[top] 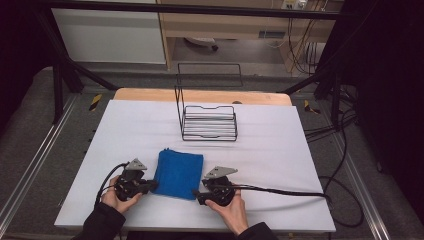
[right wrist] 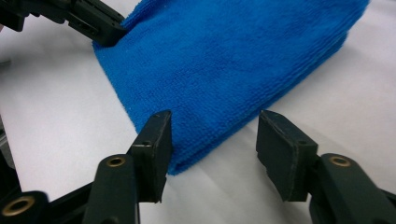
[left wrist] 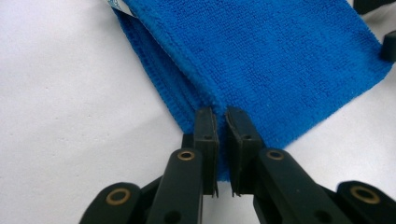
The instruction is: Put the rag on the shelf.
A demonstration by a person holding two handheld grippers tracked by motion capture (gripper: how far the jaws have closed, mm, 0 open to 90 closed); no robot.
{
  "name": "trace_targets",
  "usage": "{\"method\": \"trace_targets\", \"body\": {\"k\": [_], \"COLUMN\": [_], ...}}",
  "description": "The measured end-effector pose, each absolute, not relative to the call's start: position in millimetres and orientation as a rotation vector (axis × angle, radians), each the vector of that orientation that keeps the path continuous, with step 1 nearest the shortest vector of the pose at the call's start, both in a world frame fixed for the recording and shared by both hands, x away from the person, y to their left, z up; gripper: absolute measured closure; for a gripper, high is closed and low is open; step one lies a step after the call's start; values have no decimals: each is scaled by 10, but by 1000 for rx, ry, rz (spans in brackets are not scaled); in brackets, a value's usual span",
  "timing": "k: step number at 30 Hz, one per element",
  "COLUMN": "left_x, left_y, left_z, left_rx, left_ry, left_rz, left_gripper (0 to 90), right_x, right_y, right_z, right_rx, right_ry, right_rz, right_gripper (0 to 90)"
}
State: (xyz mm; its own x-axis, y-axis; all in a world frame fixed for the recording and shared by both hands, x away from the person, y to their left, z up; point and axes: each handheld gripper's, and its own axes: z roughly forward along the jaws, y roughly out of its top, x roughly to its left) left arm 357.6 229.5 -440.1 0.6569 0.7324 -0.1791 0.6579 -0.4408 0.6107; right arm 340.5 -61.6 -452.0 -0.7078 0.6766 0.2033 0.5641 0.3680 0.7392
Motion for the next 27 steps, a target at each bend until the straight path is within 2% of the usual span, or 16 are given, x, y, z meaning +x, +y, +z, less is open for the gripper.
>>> {"method": "trace_targets", "body": {"k": [2,10,12,13,14,15,24,27], "left_x": [3574,3563,3556,3553,3547,3543,3447,3410], "left_y": [2290,2293,2293,2293,2289,2292,2235,2189], "left_z": [-4397,-4377,-4369,-4367,-4365,-4357,-4302,-4289], "left_rx": [2215,2208,2206,2208,2202,2208,2198,2201], "left_ry": [1075,1100,1099,1098,1099,1094,1040,992], "left_rz": [146,128,133,134,136,145,93,75], "left_gripper": [852,864,864,864,864,864,840,733], "right_x": [3401,3369,3372,3372,3382,3384,3449,3486], "right_y": [-577,-514,-506,-506,-503,-501,-657,-776], "right_z": [-4549,-4565,-4570,-4570,-4571,-4571,-4439,-4378], "right_rx": [1156,1173,1213,1213,1240,1249,1254,1255], "right_ry": [2491,2485,2474,2474,2488,2496,2537,2547], "right_rz": [1255,1237,1241,1241,1254,1261,1244,1224], "right_gripper": [526,652,731,731,812,838,878,880]}}
